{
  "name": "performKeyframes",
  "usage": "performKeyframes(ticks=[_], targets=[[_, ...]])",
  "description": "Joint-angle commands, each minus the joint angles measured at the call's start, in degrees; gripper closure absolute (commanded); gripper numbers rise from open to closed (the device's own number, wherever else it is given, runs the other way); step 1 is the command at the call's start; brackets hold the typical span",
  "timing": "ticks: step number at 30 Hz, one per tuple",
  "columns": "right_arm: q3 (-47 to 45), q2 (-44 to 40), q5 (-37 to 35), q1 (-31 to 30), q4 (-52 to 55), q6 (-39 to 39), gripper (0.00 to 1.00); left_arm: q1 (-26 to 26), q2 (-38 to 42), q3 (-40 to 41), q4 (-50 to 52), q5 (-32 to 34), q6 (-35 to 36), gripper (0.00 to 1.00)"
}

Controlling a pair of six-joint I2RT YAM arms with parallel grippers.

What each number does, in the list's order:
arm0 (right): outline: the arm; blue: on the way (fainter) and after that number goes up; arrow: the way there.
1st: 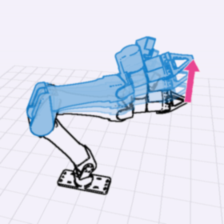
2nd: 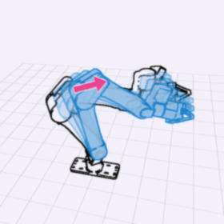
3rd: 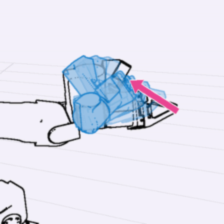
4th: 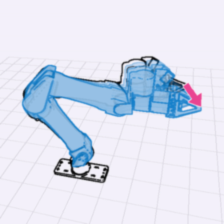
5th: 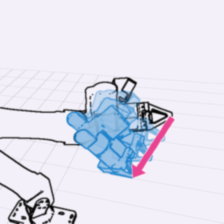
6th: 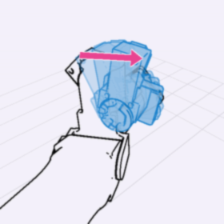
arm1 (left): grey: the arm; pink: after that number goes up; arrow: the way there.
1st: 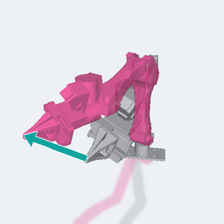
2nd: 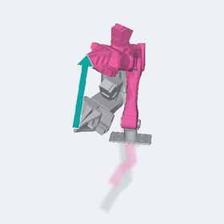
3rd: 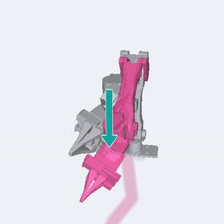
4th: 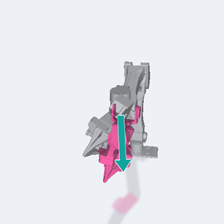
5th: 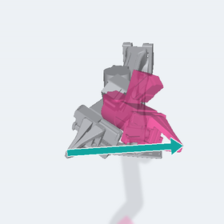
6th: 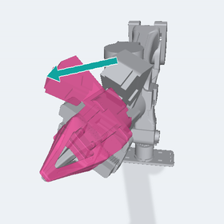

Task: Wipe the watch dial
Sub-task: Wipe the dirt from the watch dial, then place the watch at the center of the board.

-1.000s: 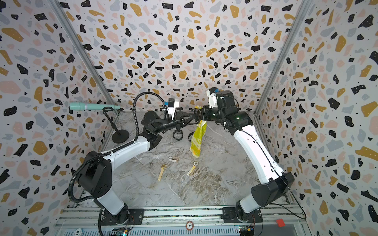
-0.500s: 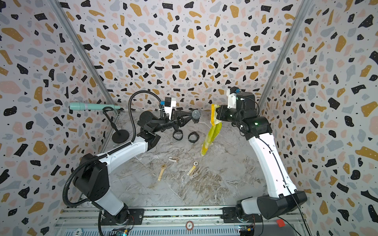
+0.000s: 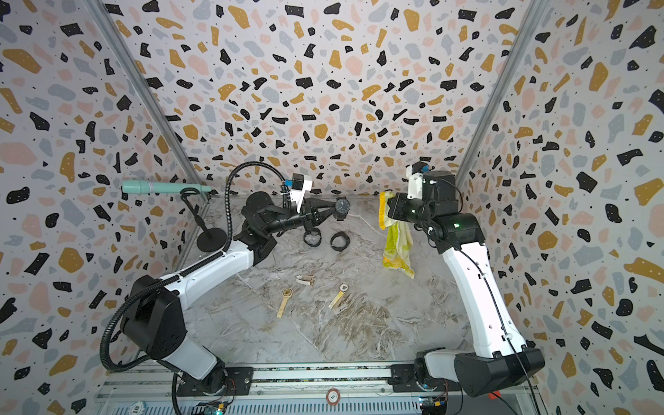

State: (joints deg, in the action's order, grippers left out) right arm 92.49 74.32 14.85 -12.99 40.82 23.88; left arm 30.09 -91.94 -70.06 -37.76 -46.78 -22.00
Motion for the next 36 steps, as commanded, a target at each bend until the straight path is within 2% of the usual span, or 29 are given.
performKeyframes(ticks=[1,6,10,20,28,36], targets=[[-0.8,-2.9,0.7,0.2,-0.6,-1.1,1.00,-2.5,1.7,4.1,4.1,3.1,1.7,1.00],[-3.4,-4.0,-0.1,0.4,-1.0,-1.4,1.00,-4.6,3.3,4.8,18.8,10.5,8.2,1.00],[-4.7,-4.4,0.0,0.6,-1.4,-1.8,1.00,-6.6,2.0,4.2,30.3,12.0,10.7,1.00],[-7.7,-4.6,1.3,0.7,-3.3,-2.3,1.00,-11.6,-1.5,10.7,34.5,17.0,9.7,1.00],[-9.4,-4.8,2.1,1.2,-4.0,-2.4,1.00,-14.2,-5.8,11.4,41.2,20.2,13.4,1.00],[-9.6,-4.9,3.2,1.8,-3.5,-2.8,1.00,-16.9,-11.1,11.9,43.1,23.8,13.0,1.00]])
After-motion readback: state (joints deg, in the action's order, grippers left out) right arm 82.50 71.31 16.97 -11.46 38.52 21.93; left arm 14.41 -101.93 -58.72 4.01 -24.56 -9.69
